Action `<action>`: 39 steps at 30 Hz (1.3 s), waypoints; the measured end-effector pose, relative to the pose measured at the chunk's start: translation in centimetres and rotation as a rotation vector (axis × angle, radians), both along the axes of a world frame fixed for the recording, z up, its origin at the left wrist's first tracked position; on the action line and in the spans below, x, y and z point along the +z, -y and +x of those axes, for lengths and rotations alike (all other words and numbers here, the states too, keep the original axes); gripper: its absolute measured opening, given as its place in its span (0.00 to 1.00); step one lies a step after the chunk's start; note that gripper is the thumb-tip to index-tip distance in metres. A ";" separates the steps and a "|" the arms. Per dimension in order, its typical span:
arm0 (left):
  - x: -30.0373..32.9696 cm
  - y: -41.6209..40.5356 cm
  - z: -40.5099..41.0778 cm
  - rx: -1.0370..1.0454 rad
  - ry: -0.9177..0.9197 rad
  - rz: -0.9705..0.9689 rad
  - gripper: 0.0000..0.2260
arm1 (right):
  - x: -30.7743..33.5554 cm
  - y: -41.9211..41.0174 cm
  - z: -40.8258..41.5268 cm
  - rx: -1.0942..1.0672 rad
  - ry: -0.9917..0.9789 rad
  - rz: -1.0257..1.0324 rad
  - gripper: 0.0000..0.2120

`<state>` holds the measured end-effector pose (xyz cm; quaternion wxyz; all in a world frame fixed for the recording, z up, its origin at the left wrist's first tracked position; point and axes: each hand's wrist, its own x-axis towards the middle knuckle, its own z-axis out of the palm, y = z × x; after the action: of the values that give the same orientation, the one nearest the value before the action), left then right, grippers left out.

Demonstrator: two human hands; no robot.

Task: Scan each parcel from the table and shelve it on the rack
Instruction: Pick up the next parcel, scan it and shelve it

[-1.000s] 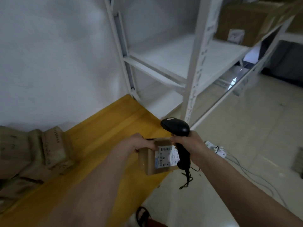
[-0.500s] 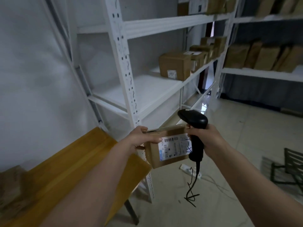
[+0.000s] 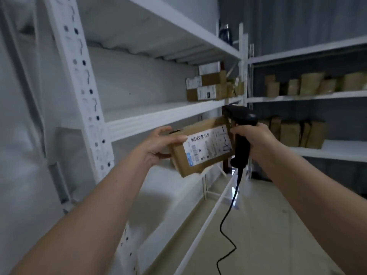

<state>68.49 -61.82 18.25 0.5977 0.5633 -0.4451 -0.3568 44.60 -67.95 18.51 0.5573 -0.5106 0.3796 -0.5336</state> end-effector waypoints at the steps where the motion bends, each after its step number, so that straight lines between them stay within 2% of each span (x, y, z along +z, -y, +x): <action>1: 1.8 1.5 0.2 -0.006 -0.001 -0.031 0.32 | 1.7 1.4 0.3 0.003 0.017 -0.023 0.11; 9: 11.5 11.2 2.1 -0.048 0.026 -0.185 0.37 | 9.4 10.1 2.9 -0.007 0.065 -0.196 0.12; 14: 13.7 17.4 3.5 -0.029 -0.058 -0.263 0.36 | 10.9 14.9 4.5 0.020 0.056 -0.224 0.11; 20: 15.5 24.9 5.2 -0.010 0.001 -0.274 0.36 | 11.8 23.1 6.4 0.086 0.047 -0.284 0.09; 23: 15.8 28.8 5.8 -0.007 0.074 -0.202 0.30 | 11.6 27.3 7.0 0.148 0.044 -0.293 0.09; 27: 16.3 34.8 6.0 0.138 0.026 -0.178 0.29 | 11.1 32.4 7.6 0.199 0.057 -0.260 0.09; 30: 15.9 38.7 6.8 0.281 0.122 -0.138 0.28 | 10.7 35.6 8.3 0.227 0.036 -0.226 0.12; 33: 14.9 41.8 7.1 0.477 0.419 -0.058 0.32 | 10.1 37.8 9.2 0.281 0.011 -0.226 0.14; 35: 14.6 43.1 6.2 0.550 0.630 0.086 0.39 | 9.6 38.9 9.6 0.317 -0.007 -0.230 0.12; 37: 14.5 44.0 5.1 0.491 0.621 0.169 0.46 | 9.4 39.8 10.0 0.363 -0.006 -0.221 0.11; 39: 14.1 44.8 4.1 0.325 0.501 0.130 0.51 | 9.4 40.6 10.2 0.389 0.006 -0.214 0.11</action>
<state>72.64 -106.60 32.35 0.4811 0.7347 -0.4591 -0.1343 54.83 -108.54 27.91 0.5935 -0.6288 0.2134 -0.4548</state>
